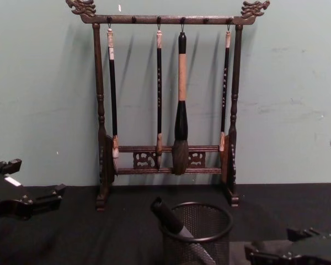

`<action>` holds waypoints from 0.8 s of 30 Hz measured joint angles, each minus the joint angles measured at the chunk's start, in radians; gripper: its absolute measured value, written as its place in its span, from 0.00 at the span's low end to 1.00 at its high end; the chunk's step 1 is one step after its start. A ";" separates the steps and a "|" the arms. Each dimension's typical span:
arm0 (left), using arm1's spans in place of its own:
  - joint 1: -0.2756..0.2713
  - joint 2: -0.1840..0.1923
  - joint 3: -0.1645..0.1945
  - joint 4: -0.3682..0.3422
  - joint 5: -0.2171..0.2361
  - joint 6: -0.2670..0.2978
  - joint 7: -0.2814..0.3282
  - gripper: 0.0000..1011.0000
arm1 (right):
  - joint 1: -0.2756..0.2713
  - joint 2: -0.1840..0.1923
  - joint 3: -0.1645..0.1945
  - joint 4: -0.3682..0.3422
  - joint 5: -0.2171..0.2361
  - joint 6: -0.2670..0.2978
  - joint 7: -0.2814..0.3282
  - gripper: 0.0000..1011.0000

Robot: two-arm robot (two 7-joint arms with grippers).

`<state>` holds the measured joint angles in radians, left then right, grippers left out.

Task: Pick up the water-based marker from the table and place it into the pen holder.

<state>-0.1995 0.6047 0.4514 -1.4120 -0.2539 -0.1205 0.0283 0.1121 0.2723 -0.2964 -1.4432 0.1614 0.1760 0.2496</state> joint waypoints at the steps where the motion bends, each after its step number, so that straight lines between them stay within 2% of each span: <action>1: 0.000 0.000 0.000 0.000 0.000 0.000 0.000 1.00 | 0.001 -0.002 0.000 0.007 -0.004 0.002 0.003 0.99; 24: 0.000 0.000 0.000 0.000 0.000 0.000 0.000 1.00 | 0.005 -0.008 0.001 0.029 -0.011 0.036 0.031 0.99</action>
<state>-0.1996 0.6047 0.4514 -1.4119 -0.2539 -0.1206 0.0283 0.1169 0.2644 -0.2953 -1.4143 0.1502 0.2124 0.2804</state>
